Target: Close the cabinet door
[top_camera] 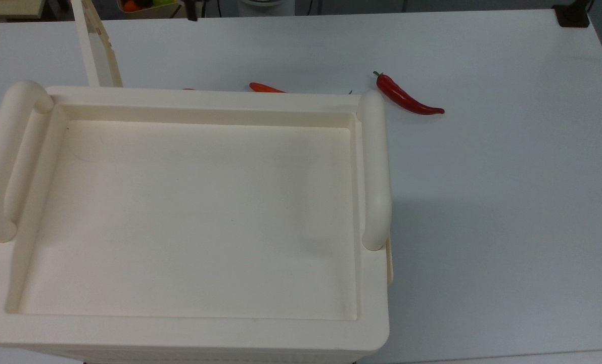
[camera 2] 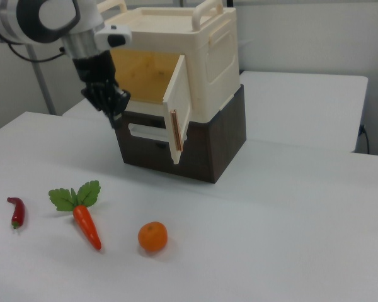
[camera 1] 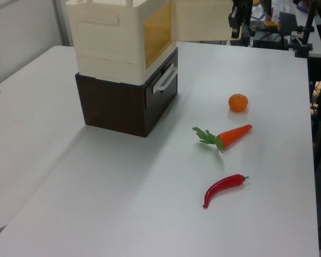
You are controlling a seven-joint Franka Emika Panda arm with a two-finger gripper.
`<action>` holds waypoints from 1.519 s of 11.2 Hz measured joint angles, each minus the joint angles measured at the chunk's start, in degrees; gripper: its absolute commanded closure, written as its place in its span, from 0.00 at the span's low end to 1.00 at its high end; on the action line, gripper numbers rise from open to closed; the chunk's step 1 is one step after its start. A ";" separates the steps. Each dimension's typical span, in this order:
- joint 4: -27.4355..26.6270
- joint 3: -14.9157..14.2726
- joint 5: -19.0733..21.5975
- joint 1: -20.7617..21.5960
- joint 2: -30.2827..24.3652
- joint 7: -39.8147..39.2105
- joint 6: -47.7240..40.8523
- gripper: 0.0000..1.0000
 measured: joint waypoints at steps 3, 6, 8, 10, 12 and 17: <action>6.99 -0.06 0.17 -3.02 1.23 -0.04 3.30 1.00; 9.67 -0.10 0.65 -5.18 1.59 -0.03 12.21 1.00; 10.46 -0.32 1.54 -7.45 1.88 0.02 18.44 1.00; 10.48 -1.76 2.28 -8.99 2.35 0.02 20.66 1.00; 10.48 -2.80 2.32 -9.55 3.50 0.02 20.70 1.00; 10.06 -2.59 2.49 -9.04 6.35 0.02 20.70 1.00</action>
